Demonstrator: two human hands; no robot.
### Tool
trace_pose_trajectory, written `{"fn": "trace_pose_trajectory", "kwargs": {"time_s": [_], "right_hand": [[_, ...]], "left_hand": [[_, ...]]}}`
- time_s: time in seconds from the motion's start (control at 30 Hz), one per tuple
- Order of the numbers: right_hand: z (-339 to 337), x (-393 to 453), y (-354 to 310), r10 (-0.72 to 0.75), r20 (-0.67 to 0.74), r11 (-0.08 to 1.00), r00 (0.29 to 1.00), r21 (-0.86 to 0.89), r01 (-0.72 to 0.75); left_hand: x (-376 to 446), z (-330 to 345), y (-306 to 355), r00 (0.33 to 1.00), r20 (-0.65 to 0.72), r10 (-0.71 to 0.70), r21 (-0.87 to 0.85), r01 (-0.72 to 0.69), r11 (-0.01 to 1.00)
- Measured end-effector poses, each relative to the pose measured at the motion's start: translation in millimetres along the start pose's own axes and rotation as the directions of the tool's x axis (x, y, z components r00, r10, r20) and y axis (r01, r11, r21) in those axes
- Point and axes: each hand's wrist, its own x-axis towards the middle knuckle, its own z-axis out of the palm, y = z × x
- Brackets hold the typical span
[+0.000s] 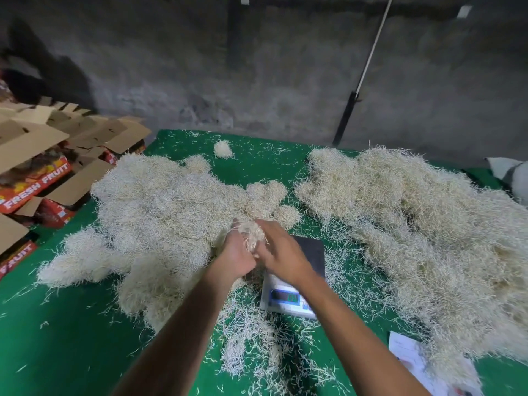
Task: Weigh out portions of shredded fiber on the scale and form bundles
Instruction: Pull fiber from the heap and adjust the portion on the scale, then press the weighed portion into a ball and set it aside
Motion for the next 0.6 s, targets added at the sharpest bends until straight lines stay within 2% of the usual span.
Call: {"fn": "trace_pose_trajectory", "kwargs": {"time_s": [0.07, 0.1, 0.13, 0.17, 0.2, 0.23, 0.27, 0.3, 0.33, 0.37, 0.4, 0.43, 0.47, 0.5, 0.6], "right_hand": [[-34, 14, 5, 0.026, -0.155, 0.998, 0.988, 0.066, -0.016], [-51, 22, 5, 0.038, -0.302, 0.993, 0.952, 0.118, -0.003], [-67, 30, 3, 0.074, -0.462, 0.981, 0.884, 0.195, 0.02], [-82, 39, 2, 0.131, -0.61, 0.958, 0.781, 0.28, 0.058], [-92, 48, 0, 0.201, -0.734, 0.931, 0.649, 0.349, 0.106], [-95, 57, -1, 0.272, -0.812, 0.901, 0.516, 0.403, 0.159], [-90, 66, -1, 0.342, -0.843, 0.874, 0.415, 0.447, 0.19], [-80, 71, -4, 0.398, -0.835, 0.859, 0.379, 0.485, 0.165], [-65, 76, -2, 0.419, -0.795, 0.864, 0.439, 0.498, 0.075], [-45, 78, 5, 0.401, -0.666, 0.896, 0.629, 0.428, -0.118], [-22, 76, 15, 0.398, -0.393, 0.916, 0.829, 0.223, -0.334], [-3, 68, 25, 0.468, -0.064, 0.883, 0.881, -0.015, -0.47], [11, 58, 37, 0.56, 0.17, 0.827, 0.811, -0.167, -0.537], [20, 48, 48, 0.6, 0.278, 0.8, 0.75, -0.188, -0.57], [31, 20, 73, 0.582, 0.279, 0.808, 0.764, -0.093, -0.582]], "left_hand": [[8, -3, 0, 0.994, 0.108, -0.013, -0.141, 0.029, 0.99], [11, -6, -1, 0.993, 0.114, 0.001, -0.153, 0.017, 0.988], [13, -9, -2, 0.996, 0.091, 0.012, -0.147, 0.002, 0.989], [15, -14, -5, 0.995, 0.095, 0.02, -0.157, -0.004, 0.988], [17, -17, -8, 0.995, 0.099, 0.005, -0.154, 0.01, 0.988], [18, -18, -11, 0.995, 0.103, -0.004, -0.141, 0.019, 0.99], [18, -19, -15, 0.995, 0.099, -0.003, -0.115, 0.014, 0.993], [20, -20, -19, 0.995, 0.102, 0.001, -0.093, 0.009, 0.996], [21, -21, -23, 0.995, 0.101, 0.001, -0.062, 0.005, 0.998], [22, -21, -28, 0.994, 0.106, -0.009, -0.043, 0.014, 0.999], [23, -22, -32, 0.994, 0.109, -0.024, -0.025, 0.027, 0.999], [24, -22, -36, 0.993, 0.108, -0.037, -0.006, 0.038, 0.999], [25, -23, -40, 0.994, 0.102, -0.048, 0.013, 0.047, 0.999], [28, -23, -44, 0.993, 0.096, -0.062, 0.034, 0.059, 0.998], [36, -21, -60, 0.994, 0.074, -0.083, 0.1, 0.076, 0.992]]}}
